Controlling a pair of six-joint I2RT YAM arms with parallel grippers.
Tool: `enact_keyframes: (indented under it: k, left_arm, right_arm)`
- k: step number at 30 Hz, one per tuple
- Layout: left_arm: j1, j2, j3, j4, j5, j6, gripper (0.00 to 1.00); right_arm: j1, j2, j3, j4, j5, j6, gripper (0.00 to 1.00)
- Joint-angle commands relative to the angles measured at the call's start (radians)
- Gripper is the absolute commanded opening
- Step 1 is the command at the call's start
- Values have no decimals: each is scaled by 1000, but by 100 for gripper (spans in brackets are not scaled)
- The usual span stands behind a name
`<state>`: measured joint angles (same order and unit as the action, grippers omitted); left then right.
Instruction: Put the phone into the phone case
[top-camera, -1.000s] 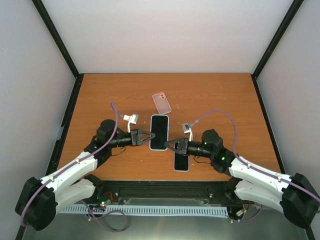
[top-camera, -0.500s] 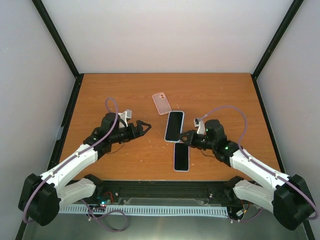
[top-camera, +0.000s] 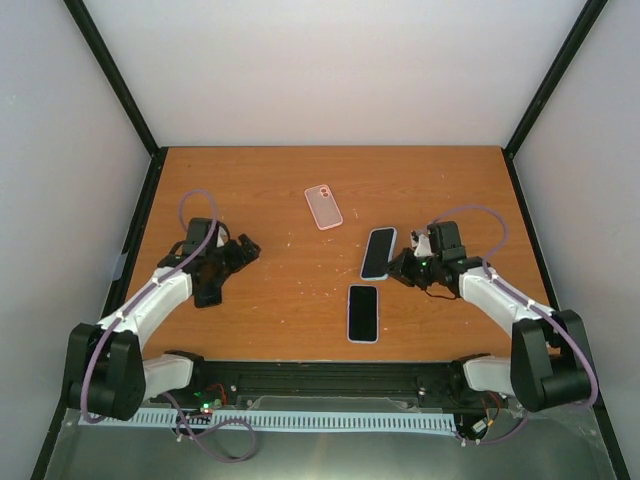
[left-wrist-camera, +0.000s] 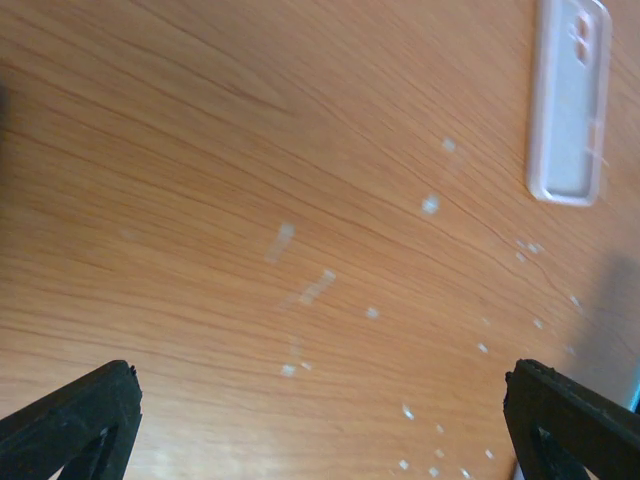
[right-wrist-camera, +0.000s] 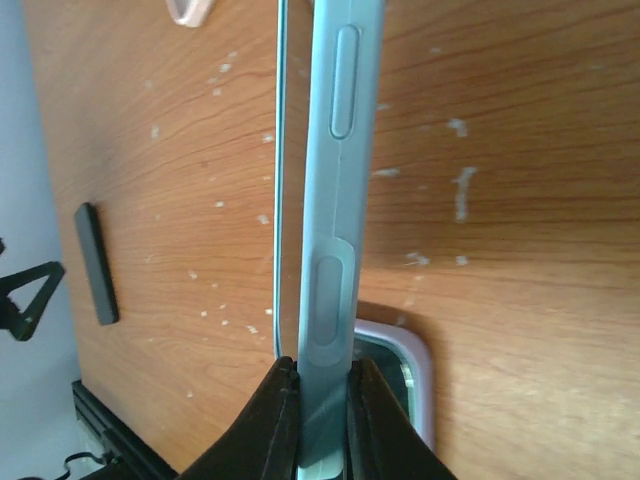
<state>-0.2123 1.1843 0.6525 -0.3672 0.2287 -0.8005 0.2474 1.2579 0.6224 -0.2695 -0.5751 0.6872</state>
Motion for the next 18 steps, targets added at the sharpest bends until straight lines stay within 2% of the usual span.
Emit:
enact_keyframes:
  k: [1,10,18]
  left_arm:
    - [119,20,20,-52,-38,32,99]
    - [292,57,-13,-39,-155,3,100]
    - [319,108,-29,-7,-248,-33,99]
  right_arm:
    - [-56,48,38,-15,-31,-75,5]
    - [-101,184,42,12,21,-115,8]
    - [-121,234,50,3,81,-135,16]
